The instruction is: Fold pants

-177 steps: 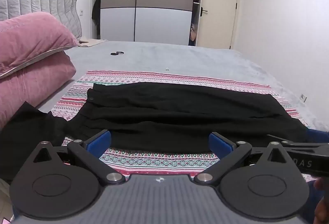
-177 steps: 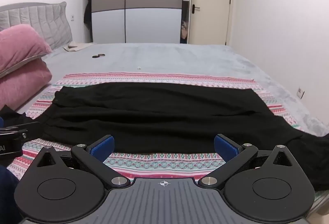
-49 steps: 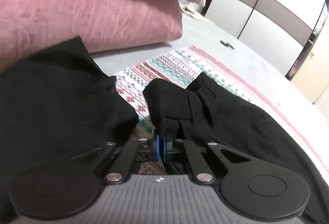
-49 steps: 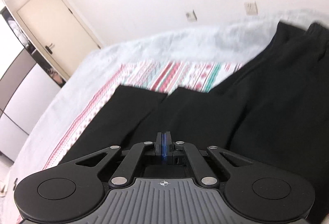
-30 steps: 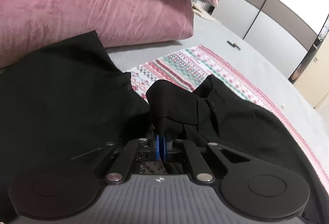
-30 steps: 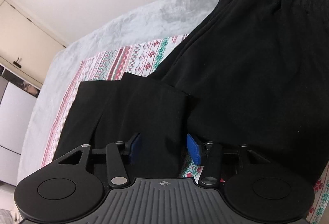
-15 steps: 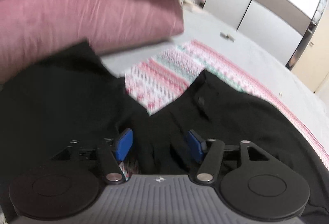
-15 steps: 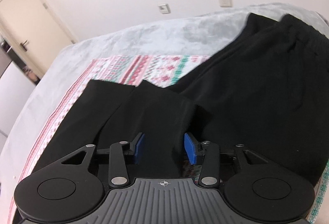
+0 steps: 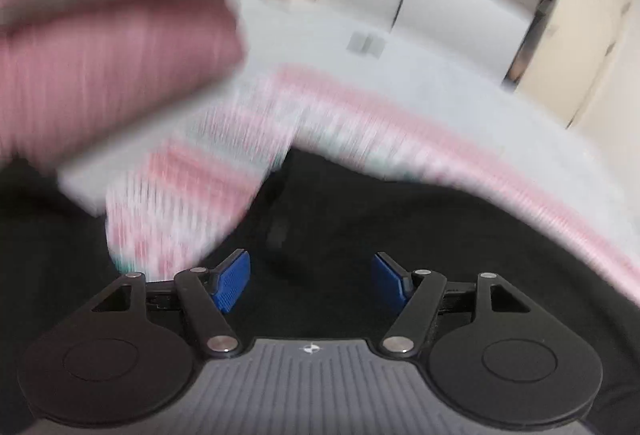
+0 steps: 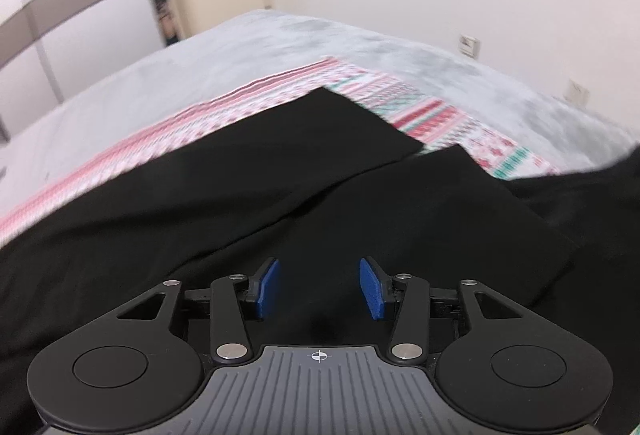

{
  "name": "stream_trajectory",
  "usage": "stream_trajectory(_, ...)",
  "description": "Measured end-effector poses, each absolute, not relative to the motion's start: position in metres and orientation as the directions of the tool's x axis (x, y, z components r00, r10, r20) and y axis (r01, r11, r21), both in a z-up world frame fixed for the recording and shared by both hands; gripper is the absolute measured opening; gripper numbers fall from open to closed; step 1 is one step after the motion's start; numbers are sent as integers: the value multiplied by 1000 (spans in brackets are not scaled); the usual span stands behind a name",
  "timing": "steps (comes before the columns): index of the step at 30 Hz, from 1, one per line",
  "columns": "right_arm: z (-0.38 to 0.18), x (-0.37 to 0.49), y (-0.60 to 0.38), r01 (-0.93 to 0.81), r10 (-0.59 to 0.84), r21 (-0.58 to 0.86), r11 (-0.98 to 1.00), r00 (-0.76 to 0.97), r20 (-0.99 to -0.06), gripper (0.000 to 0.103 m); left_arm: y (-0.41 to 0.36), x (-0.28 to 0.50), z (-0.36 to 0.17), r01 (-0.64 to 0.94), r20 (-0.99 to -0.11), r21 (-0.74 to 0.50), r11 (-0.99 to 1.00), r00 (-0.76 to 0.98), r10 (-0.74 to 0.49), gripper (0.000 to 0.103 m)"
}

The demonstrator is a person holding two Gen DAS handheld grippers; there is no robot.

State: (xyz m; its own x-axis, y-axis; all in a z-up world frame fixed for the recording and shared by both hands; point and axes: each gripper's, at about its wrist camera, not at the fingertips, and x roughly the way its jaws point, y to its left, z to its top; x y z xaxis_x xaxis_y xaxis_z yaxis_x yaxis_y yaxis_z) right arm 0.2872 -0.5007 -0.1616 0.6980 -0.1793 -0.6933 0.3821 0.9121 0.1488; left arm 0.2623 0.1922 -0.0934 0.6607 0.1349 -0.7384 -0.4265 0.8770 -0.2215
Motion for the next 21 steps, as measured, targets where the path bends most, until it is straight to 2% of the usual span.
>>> stream_trajectory(1,-162,287,-492,358,-176,127,925,701,-691,47,199,266,-112,-457,-787,-228,860,607,114,81)
stream_trajectory(2,-162,287,-484,333,-173,105,937,704,-688,48,206,270,-125,-487,-812,-253,836,576,90,80)
stream_trajectory(7,-165,290,-432,188,-125,23,982,732,-670,53,219,277,-130,-489,-805,-248,836,584,103,80)
stream_trajectory(12,-170,304,-360,-15,34,34,999,733,-680,53,226,282,-140,-469,-818,-234,852,569,88,79)
stream_trajectory(14,-169,315,-319,-103,105,44,994,727,-678,53,225,281,-137,-463,-811,-188,866,570,129,73)
stream_trajectory(16,-166,330,-273,-211,212,87,974,698,-684,53,232,280,-140,-472,-813,-179,863,565,140,56)
stream_trajectory(19,-163,356,-188,-409,406,173,896,599,-690,53,243,276,-138,-478,-815,-212,852,568,116,47)
stream_trajectory(21,-168,367,-132,-540,517,222,812,488,-703,51,246,276,-138,-475,-815,-224,851,570,104,45)
